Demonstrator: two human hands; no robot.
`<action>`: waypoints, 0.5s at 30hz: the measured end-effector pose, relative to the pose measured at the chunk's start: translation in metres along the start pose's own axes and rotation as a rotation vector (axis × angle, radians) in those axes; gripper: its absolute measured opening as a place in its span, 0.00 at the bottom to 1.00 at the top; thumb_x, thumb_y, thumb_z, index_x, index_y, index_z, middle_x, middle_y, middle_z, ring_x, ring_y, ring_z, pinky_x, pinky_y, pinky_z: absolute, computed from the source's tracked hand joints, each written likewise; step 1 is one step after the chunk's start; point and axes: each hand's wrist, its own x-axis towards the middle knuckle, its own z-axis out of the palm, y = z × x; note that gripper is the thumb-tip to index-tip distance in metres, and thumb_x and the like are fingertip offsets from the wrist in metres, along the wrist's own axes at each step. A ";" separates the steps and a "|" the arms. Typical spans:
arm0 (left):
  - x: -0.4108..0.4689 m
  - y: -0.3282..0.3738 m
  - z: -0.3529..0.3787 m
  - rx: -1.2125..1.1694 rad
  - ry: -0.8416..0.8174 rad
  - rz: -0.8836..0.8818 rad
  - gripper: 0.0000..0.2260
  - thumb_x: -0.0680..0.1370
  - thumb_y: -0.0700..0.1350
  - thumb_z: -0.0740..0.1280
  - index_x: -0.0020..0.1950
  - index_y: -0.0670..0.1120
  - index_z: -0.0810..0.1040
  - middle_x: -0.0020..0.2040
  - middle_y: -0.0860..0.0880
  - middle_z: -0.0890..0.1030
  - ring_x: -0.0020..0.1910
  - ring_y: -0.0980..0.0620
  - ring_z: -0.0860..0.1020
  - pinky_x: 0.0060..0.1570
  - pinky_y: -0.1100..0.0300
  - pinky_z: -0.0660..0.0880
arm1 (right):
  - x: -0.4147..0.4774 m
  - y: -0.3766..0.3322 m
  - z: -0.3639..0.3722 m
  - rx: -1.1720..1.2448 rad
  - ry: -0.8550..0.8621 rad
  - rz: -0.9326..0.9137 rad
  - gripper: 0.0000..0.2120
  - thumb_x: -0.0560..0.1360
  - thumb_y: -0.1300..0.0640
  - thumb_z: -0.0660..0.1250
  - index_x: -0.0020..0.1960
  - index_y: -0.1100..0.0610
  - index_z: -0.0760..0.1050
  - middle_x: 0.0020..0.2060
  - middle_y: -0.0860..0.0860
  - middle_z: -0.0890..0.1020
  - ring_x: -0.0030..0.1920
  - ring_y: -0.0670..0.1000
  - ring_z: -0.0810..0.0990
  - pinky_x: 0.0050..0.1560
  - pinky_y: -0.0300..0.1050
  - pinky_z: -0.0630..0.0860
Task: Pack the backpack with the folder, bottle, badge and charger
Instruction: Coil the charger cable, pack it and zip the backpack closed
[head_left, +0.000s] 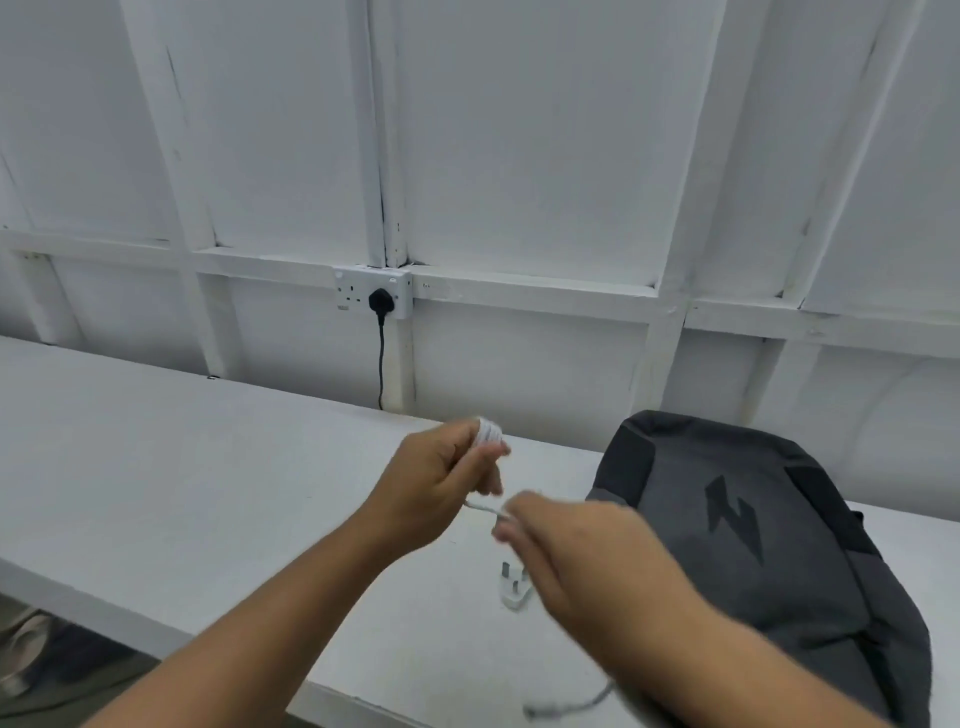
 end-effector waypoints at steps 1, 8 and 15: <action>-0.006 -0.001 0.000 -0.026 -0.086 -0.008 0.21 0.83 0.55 0.56 0.45 0.43 0.80 0.33 0.50 0.82 0.33 0.55 0.79 0.39 0.61 0.76 | 0.006 0.011 -0.005 -0.101 0.076 -0.043 0.14 0.81 0.45 0.57 0.41 0.49 0.74 0.27 0.46 0.78 0.25 0.52 0.76 0.24 0.46 0.73; -0.038 0.027 0.001 -0.452 -0.191 -0.177 0.18 0.78 0.57 0.62 0.39 0.46 0.80 0.26 0.48 0.72 0.28 0.52 0.70 0.36 0.58 0.74 | 0.052 0.077 -0.011 -0.203 0.122 -0.315 0.17 0.82 0.45 0.53 0.45 0.52 0.75 0.35 0.47 0.80 0.34 0.53 0.76 0.39 0.51 0.74; -0.020 0.076 -0.003 -0.951 0.023 -0.245 0.16 0.80 0.53 0.63 0.37 0.45 0.78 0.24 0.52 0.64 0.25 0.53 0.63 0.31 0.62 0.62 | 0.028 0.052 0.057 0.261 0.286 -0.030 0.08 0.82 0.52 0.58 0.43 0.46 0.65 0.35 0.37 0.62 0.42 0.44 0.62 0.45 0.45 0.65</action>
